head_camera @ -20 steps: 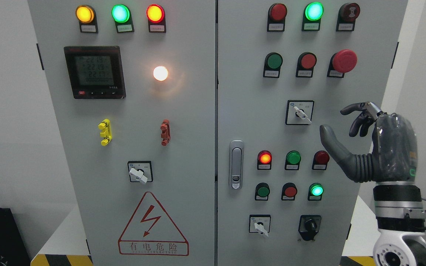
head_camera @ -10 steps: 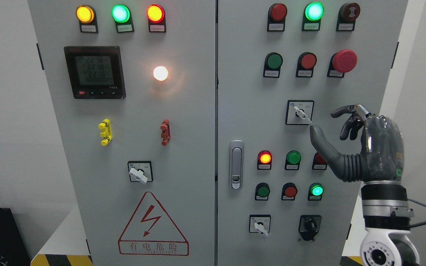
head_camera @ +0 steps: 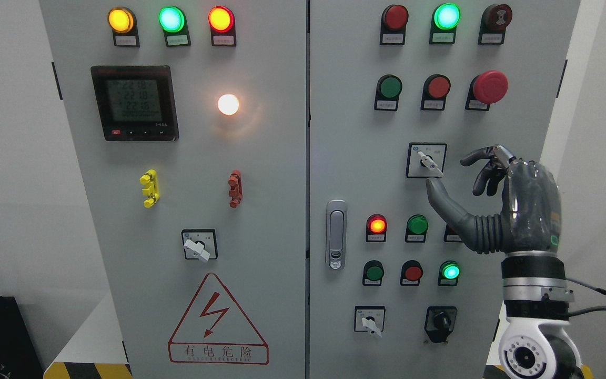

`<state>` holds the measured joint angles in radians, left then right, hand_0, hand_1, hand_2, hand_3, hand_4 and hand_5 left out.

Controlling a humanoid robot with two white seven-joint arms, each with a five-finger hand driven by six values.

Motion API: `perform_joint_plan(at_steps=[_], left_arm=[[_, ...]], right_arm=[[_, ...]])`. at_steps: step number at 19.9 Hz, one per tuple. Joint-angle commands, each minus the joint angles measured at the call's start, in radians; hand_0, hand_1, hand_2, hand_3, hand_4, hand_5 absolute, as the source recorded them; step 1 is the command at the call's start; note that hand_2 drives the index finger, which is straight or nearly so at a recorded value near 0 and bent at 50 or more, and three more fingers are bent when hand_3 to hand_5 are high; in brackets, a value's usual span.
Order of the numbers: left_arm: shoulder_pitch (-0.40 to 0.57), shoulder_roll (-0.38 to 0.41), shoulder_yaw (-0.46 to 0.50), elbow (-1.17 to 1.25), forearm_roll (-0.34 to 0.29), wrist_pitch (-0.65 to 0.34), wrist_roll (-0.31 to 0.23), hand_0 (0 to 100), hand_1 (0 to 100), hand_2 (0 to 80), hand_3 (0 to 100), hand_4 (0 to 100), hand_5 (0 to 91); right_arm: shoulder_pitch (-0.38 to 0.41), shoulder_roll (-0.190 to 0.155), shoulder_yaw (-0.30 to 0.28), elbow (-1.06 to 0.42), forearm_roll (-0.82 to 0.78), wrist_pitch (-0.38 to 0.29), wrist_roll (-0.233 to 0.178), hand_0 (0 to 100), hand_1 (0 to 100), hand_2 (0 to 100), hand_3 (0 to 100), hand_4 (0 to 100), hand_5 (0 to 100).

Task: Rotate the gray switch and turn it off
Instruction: 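Move the right hand toward the white rotary switch below the red button, then close the right hand's fingers around the rotary switch knob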

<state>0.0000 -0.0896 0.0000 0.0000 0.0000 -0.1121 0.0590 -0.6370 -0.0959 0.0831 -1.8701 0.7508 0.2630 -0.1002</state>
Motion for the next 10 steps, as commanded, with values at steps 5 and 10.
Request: perform_joint_plan(at_steps=[5,10], left_arm=[[-0.009,0.001,0.008,-0.025,0.020,0.000,-0.001,12,39,0.0,0,0,0.0],[-0.009,-0.001,0.008,-0.025,0.020,0.000,0.001,12,39,0.0,0,0,0.0]], right_arm=[[-0.018,0.019,0.014,0.046,0.001,0.019,0.000,1,45,51,87,93,100],[-0.018,0.019,0.014,0.046,0.001,0.019,0.000,1,45,53,87,93,100]])
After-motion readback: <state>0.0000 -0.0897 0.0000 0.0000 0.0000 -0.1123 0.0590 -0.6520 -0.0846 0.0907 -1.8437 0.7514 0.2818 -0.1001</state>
